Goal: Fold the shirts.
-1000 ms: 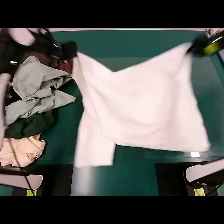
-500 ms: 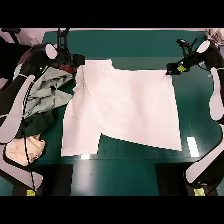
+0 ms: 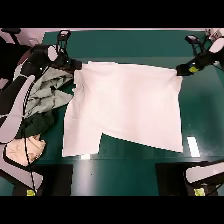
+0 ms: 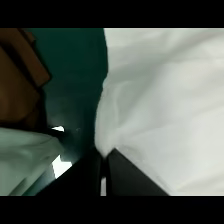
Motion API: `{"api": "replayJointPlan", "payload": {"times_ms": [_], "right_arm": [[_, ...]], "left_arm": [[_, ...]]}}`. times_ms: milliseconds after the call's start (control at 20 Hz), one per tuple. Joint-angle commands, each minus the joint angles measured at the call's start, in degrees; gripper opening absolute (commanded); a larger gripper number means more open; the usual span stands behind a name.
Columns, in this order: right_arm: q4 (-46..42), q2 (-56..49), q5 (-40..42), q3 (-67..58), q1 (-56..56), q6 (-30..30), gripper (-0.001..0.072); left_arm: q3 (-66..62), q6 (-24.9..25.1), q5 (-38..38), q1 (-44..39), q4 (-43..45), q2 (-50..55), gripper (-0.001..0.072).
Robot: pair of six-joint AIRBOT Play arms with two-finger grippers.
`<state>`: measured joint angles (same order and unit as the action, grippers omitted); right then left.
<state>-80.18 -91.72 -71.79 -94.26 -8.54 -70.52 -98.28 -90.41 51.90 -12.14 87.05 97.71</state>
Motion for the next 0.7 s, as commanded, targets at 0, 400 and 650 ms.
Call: {"api": "replayJointPlan", "payload": {"times_ms": [0,400,650], "right_arm": [[-2.0,8.7,5.4,11.8,-0.7,3.2,0.0012],[-2.1,21.7,5.8,26.2,-1.0,4.2,0.0012],[-1.8,27.3,5.0,35.1,-1.4,4.2,0.0016]], "left_arm": [[1.1,-1.1,3.2,0.0,-0.5,-1.4,0.0026],[16.8,-0.6,1.2,0.0,-1.8,-11.0,0.0026],[24.6,-2.6,-8.7,0.0,-1.7,-12.8,0.0027]]}}
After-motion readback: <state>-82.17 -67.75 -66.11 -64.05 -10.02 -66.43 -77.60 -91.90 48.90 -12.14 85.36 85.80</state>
